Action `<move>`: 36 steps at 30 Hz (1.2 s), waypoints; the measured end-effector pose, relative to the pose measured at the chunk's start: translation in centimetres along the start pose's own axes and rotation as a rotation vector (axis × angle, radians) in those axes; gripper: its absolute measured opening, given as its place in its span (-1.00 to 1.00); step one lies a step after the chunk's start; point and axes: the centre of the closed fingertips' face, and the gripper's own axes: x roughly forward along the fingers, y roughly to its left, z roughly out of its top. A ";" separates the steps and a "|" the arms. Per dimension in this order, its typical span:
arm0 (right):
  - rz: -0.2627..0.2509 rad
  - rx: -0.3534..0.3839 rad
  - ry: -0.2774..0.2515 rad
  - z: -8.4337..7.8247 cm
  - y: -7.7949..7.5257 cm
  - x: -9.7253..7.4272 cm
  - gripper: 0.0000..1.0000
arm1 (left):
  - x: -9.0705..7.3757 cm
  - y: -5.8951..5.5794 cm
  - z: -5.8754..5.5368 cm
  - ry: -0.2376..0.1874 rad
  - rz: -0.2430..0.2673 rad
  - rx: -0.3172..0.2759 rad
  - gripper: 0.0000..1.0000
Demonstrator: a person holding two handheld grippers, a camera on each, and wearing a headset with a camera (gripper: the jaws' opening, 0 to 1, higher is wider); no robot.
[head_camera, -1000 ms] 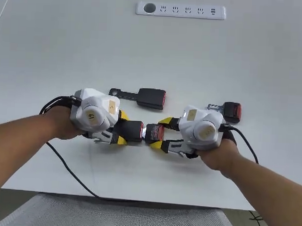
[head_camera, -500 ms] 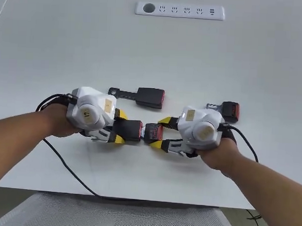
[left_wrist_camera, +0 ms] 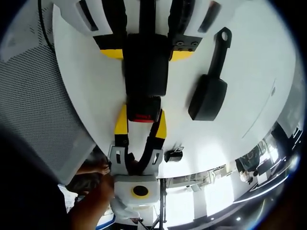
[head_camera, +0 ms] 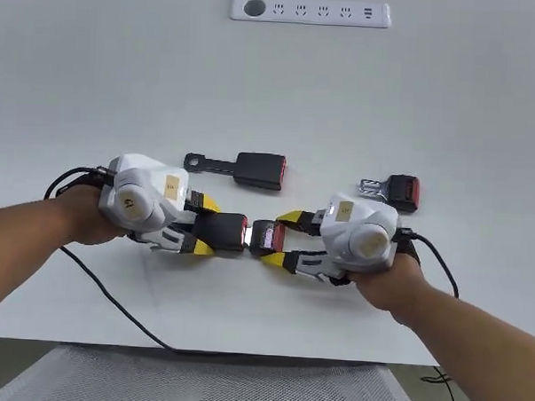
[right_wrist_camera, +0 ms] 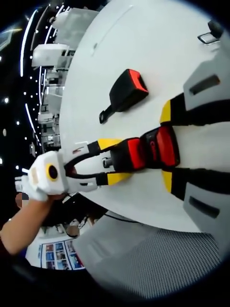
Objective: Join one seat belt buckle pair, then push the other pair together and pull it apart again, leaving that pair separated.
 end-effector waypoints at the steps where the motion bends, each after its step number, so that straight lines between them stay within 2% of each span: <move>1: 0.000 -0.010 0.002 0.0 0.0 0.0 -0.36 | 0.0 0.0 0.0 -0.002 -0.001 0.001 -0.34; 3: -0.003 -0.037 0.005 0.0 0.1 0.0 -0.36 | 0.0 0.0 0.0 -0.008 -0.001 0.000 -0.34; 5: -0.016 -0.114 0.032 -0.1 0.0 0.0 -0.36 | 0.0 -0.1 -0.1 -0.009 -0.005 0.007 -0.34; 7: -0.017 -0.095 0.025 -0.1 0.2 0.1 -0.37 | -0.1 0.0 -0.3 -0.025 0.003 -0.011 -0.34; 10: -0.028 -0.105 0.022 0.0 0.1 0.1 -0.37 | -0.1 0.0 -0.2 -0.028 -0.002 -0.005 -0.34; 14: -0.034 -0.055 0.000 0.0 0.1 0.1 -0.37 | -0.2 0.0 -0.3 -0.036 -0.006 -0.004 -0.34; 28: -0.032 -0.017 -0.026 0.2 0.2 0.0 -0.36 | -0.4 0.0 -0.2 -0.046 -0.016 -0.009 -0.34; 36: -0.031 -0.023 -0.023 0.2 0.2 0.0 -0.37 | -0.5 -0.1 -0.2 -0.053 -0.015 -0.009 -0.34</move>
